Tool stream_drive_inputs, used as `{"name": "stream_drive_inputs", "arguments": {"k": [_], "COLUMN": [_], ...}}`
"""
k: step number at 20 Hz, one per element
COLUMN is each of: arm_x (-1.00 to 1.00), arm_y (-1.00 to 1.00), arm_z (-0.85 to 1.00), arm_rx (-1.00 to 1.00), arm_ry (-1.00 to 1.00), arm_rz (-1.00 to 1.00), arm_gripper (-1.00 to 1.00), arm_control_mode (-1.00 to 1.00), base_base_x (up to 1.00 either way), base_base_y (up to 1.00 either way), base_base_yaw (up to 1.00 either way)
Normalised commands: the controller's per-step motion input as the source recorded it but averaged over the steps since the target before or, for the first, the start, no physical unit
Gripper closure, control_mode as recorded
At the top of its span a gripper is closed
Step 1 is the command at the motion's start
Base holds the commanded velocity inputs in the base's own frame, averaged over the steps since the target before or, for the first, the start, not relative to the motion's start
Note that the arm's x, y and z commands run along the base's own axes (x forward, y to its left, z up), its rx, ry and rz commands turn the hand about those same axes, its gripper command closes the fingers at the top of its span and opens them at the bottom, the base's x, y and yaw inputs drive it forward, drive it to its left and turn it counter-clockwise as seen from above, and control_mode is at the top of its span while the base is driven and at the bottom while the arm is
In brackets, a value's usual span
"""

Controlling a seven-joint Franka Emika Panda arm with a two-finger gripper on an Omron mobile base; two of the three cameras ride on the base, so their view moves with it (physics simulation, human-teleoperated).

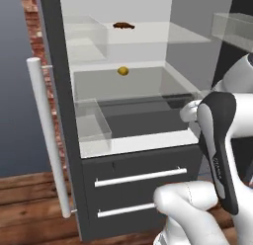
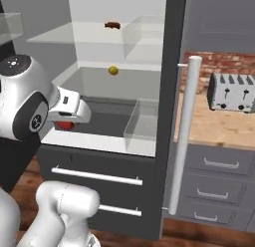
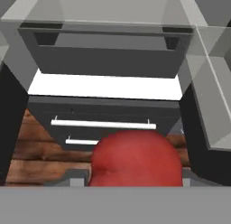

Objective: Transport the steak and bell pepper to the fridge. Place the steak on the rack containing meat and place the bell pepper on the rack containing the vegetable, ensuring meats and vegetables are on different racks.

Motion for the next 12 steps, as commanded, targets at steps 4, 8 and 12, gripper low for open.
{"name": "stream_drive_inputs", "arguments": {"k": [4,8,12], "arm_x": [0.00,0.00,0.00], "arm_y": [0.00,0.00,0.00], "arm_z": [0.00,0.00,0.00], "arm_rx": [0.00,0.00,0.00], "arm_ry": [0.00,0.00,0.00], "arm_rz": [0.00,0.00,0.00], "arm_gripper": [1.00,1.00,1.00], "arm_control_mode": [1.00,1.00,1.00], "base_base_x": [1.00,1.00,0.95], "base_base_y": [0.23,0.41,0.28], "base_base_yaw": [-0.02,-0.01,0.00]}}
